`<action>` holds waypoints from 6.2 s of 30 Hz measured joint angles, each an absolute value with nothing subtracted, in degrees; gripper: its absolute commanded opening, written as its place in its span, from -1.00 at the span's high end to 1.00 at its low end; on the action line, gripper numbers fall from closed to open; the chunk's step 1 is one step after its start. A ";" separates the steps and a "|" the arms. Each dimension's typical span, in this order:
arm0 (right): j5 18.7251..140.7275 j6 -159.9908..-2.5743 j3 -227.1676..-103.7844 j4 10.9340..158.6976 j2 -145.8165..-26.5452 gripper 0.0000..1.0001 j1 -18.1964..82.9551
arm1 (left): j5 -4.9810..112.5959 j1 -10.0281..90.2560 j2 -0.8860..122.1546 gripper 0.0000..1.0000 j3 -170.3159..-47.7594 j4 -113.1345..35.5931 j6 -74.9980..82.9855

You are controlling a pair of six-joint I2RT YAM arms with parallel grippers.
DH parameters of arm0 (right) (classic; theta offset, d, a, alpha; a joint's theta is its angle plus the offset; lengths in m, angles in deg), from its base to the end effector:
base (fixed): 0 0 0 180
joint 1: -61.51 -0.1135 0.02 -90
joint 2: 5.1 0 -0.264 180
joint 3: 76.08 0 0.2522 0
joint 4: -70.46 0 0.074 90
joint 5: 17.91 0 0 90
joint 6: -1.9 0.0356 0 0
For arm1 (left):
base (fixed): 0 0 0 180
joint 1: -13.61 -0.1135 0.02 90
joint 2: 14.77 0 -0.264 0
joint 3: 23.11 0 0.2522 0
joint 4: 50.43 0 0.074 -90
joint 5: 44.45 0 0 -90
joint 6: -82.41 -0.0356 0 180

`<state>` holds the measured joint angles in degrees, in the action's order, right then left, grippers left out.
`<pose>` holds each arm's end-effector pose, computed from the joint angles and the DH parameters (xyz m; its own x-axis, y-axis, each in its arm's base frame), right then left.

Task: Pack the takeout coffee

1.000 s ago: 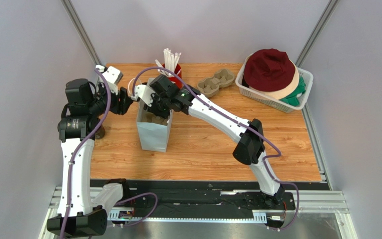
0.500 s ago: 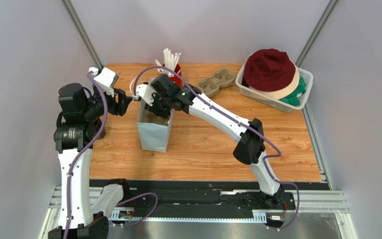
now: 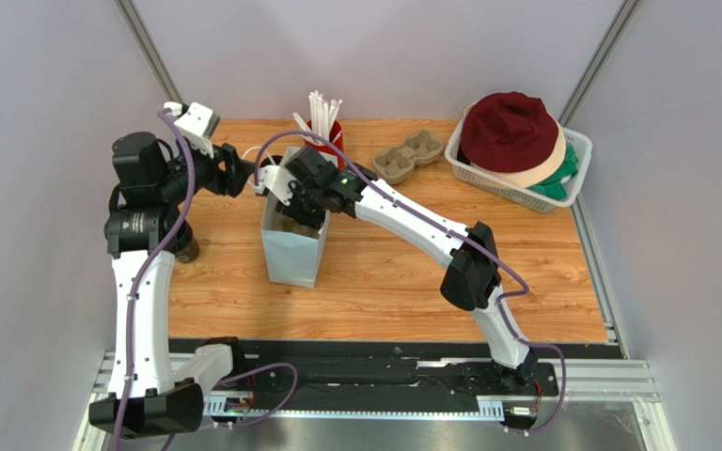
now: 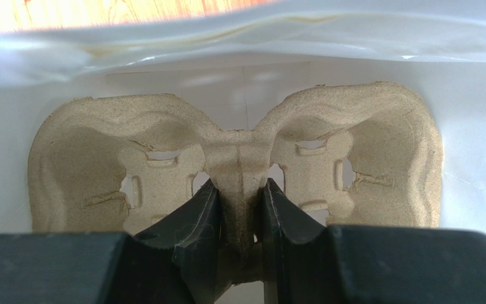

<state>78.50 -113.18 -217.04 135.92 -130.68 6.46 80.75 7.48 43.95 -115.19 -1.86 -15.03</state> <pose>0.2757 0.4014 0.3112 -0.0353 -0.7858 -0.6175 -0.9611 0.1960 -0.1945 0.1941 0.0002 0.4508 -0.1983 0.0851 -0.9764 0.4957 0.8682 -0.0250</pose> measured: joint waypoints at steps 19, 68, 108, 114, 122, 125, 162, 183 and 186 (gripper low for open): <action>77.74 -113.18 -214.74 135.27 -129.67 0.56 6.46 | 79.06 7.42 49.85 0.83 -115.80 -2.21 -14.74; 77.10 -115.15 -220.51 143.55 -136.30 0.60 6.46 | 67.09 7.22 47.73 0.92 -112.50 -6.93 -12.47; 73.91 -118.18 -222.22 149.54 -139.49 -0.25 6.02 | 69.67 7.20 45.32 0.92 -108.48 -10.41 -10.90; 73.60 -118.34 -223.03 149.52 -139.51 -0.47 6.02 | 69.84 7.20 45.32 0.92 -108.48 -10.80 -10.63; 73.04 -118.31 -223.03 148.03 -138.98 -0.85 5.78 | 70.10 7.20 45.35 0.92 -108.37 -10.80 -10.61; 72.25 -118.10 -223.03 146.83 -137.35 -0.86 5.76 | 70.15 7.20 45.41 0.92 -108.37 -10.82 -10.61; 75.83 -132.30 -201.35 140.73 -94.35 -0.52 5.83 | 70.95 7.16 47.62 0.31 -112.05 -5.07 -12.12; 75.13 -137.55 -196.69 135.73 -97.41 0.48 6.48 | 73.12 7.16 49.87 0.60 -114.08 -1.14 -12.45; 75.11 -138.16 -196.60 135.73 -97.92 0.79 6.48 | 73.60 7.16 50.20 0.66 -114.84 -0.79 -12.58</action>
<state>75.11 -138.16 -196.60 135.73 -97.92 6.48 73.60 7.16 50.20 -114.84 -0.79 -12.58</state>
